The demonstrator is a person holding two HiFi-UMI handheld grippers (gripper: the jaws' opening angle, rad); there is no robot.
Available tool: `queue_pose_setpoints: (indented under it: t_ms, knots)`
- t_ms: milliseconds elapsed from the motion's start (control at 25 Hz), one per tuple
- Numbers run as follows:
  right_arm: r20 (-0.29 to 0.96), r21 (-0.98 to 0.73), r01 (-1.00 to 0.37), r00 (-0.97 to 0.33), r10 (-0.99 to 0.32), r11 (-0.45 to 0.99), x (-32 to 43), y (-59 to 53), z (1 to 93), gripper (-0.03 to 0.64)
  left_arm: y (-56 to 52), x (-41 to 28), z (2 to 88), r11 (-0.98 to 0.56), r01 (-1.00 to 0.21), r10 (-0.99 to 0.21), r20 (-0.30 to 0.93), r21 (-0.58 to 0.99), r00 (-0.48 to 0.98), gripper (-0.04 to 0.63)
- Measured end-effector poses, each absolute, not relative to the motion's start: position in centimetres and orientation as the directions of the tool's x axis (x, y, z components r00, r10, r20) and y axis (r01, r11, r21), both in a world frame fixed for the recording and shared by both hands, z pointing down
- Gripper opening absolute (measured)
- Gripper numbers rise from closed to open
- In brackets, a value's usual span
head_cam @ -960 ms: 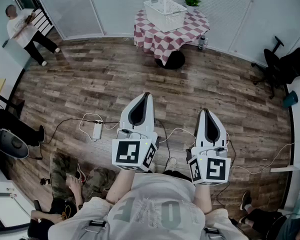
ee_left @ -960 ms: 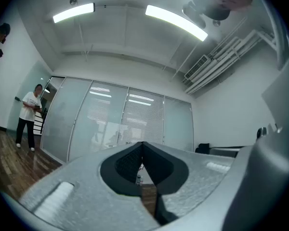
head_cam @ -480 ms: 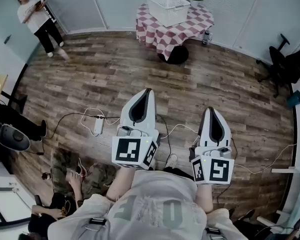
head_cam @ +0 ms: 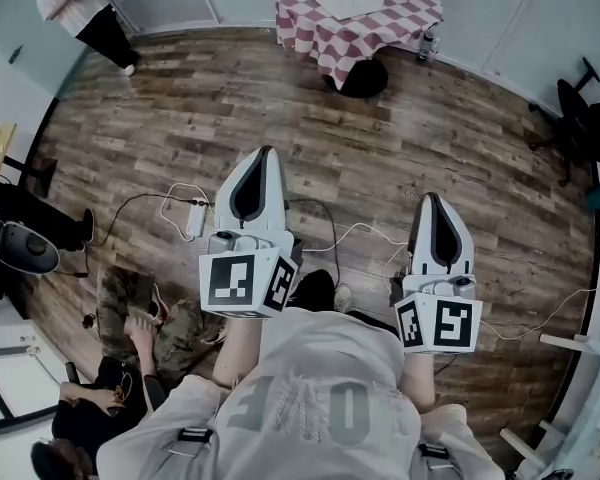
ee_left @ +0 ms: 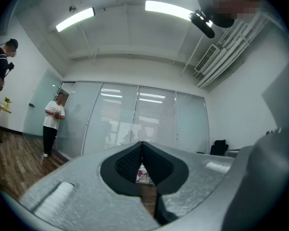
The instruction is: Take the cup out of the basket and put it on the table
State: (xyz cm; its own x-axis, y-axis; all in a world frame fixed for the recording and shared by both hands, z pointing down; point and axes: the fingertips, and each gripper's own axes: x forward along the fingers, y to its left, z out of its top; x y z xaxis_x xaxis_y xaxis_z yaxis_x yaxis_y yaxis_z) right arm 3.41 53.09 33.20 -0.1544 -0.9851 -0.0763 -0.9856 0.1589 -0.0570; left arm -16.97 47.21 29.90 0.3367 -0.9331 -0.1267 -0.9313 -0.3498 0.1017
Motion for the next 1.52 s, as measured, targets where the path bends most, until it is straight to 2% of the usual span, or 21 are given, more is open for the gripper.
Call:
queue_pose_setpoints:
  t_ms: [320,520,840,1280,1520]
  knots:
    - [-0.083,-0.058,-0.98,-0.184,-0.979,0.189,4.0,48.7,33.4,0.011,43.6,-16.9,29.3,-0.31,-0.944,-0.944,-0.154,0.11,0.292,0.006]
    - [-0.062,-0.066,-0.979,-0.187,-0.981,0.19,4.7,44.2,34.4,0.011,38.7,-14.6,31.1,-0.345,-0.93,-0.934,-0.139,0.123,0.328,0.006]
    - [-0.038,-0.058,-0.977,-0.201,-0.979,0.203,3.4,32.2,34.7,0.011,27.0,-14.9,31.5,-0.37,-0.918,-0.926,-0.134,0.144,0.353,0.005]
    - [-0.026,-0.046,-0.993,-0.108,-0.994,0.109,2.6,13.1,30.7,0.011,5.9,-15.1,26.0,-0.488,-0.861,-0.868,-0.181,0.143,0.462,0.006]
    - [-0.011,-0.036,-0.995,-0.093,-0.996,0.094,2.5,7.4,30.5,0.011,-0.5,-16.7,26.1,-0.47,-0.862,-0.88,-0.174,0.188,0.442,0.005]
